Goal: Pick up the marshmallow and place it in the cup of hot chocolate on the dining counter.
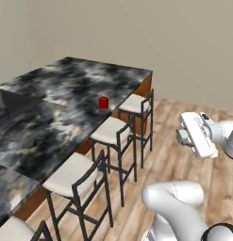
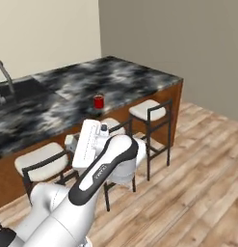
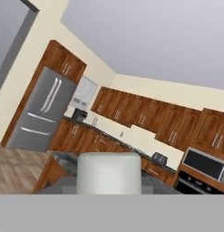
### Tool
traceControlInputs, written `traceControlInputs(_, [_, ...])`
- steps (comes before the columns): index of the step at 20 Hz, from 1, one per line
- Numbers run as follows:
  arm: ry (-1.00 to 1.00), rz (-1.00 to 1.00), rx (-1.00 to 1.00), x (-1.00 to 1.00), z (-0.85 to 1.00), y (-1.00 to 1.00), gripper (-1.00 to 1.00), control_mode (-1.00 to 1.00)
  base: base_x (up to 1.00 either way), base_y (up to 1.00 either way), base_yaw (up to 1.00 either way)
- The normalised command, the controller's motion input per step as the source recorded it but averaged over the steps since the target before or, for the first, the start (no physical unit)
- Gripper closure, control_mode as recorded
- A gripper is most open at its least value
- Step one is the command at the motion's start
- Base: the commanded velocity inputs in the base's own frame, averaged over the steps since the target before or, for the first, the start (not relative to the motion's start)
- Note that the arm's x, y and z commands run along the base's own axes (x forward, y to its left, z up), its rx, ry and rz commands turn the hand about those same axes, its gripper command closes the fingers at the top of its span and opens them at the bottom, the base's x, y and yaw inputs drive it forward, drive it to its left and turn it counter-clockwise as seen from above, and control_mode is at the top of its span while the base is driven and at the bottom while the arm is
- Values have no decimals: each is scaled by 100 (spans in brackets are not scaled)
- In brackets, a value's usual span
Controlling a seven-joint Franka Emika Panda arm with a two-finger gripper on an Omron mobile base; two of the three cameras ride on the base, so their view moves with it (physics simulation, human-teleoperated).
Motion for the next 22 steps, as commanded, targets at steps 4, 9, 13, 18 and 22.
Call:
traceControlInputs(4, [0, 0, 0, 0, 0, 0, 100, 100, 100, -89, 50])
traceControlInputs(9, [0, 0, 0, 0, 0, 0, 100, 100, 96, -95, 49])
traceControlInputs(13, [0, 0, 0, 0, 0, 0, 100, 100, 77, -94, 48])
traceControlInputs(18, [0, 0, 0, 0, 0, 0, 100, 100, 75, -87, 49])
traceControlInputs(22, [0, 0, 0, 0, 0, 0, 100, 100, 90, -14, 44])
